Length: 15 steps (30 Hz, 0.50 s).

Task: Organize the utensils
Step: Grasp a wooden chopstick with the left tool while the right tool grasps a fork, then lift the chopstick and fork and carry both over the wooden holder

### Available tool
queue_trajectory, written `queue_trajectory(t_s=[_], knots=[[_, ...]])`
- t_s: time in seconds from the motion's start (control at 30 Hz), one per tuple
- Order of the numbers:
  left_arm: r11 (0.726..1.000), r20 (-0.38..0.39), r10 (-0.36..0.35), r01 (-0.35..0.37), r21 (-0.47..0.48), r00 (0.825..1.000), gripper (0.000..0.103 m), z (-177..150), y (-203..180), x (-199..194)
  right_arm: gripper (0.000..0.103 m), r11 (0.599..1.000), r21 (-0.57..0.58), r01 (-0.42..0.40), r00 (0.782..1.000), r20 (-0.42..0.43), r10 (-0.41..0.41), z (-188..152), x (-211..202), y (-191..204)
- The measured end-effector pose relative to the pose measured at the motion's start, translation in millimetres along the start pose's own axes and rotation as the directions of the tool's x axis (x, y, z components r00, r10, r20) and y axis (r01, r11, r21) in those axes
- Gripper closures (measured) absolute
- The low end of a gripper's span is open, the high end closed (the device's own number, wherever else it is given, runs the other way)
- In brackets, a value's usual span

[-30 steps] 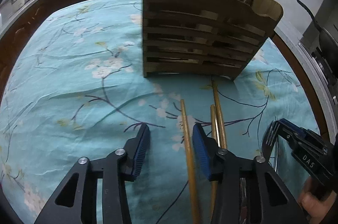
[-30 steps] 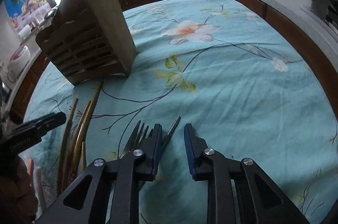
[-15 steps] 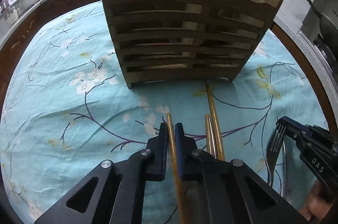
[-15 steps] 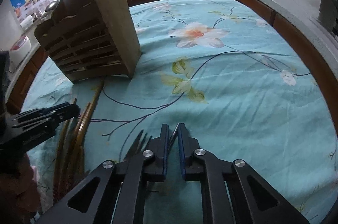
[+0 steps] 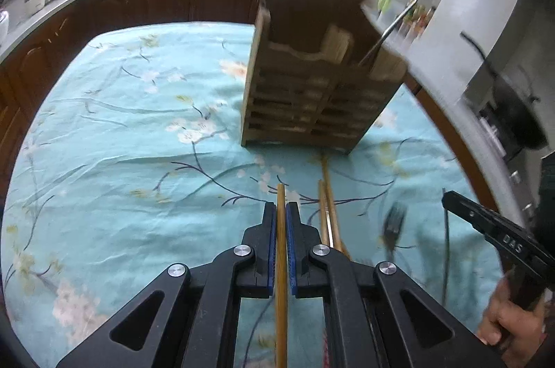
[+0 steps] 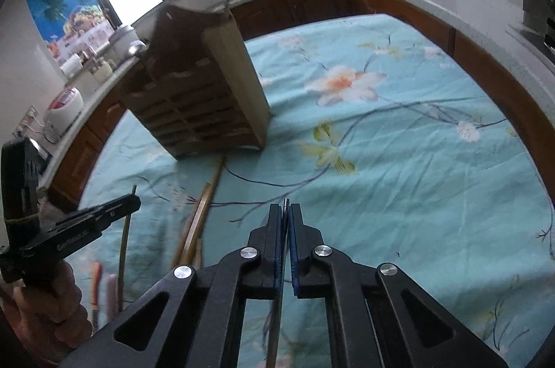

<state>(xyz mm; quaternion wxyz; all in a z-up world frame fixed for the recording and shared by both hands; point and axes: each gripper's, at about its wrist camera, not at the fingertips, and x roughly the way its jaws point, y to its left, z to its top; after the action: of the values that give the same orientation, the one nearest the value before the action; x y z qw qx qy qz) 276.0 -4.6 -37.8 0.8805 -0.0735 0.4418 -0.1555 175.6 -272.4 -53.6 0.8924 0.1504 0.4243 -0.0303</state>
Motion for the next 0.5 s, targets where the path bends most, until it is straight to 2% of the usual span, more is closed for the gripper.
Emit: queue_trajectory(t_s=[0.17, 0.5], knots=[[0.999, 0.054, -0.028, 0.03, -0.023, 0.998, 0.099, -8, 12, -49, 0.099, 0.999, -0.019, -0.036, 0.998, 0.059, 0.037, 7, -26, 15], [0.999, 0.126, -0.029, 0.031, -0.018, 0.992, 0.099, -21, 18, -113, 0.1, 0.996, -0.061, -0.07, 0.987, 0.14, 0.078, 18, -60, 39]])
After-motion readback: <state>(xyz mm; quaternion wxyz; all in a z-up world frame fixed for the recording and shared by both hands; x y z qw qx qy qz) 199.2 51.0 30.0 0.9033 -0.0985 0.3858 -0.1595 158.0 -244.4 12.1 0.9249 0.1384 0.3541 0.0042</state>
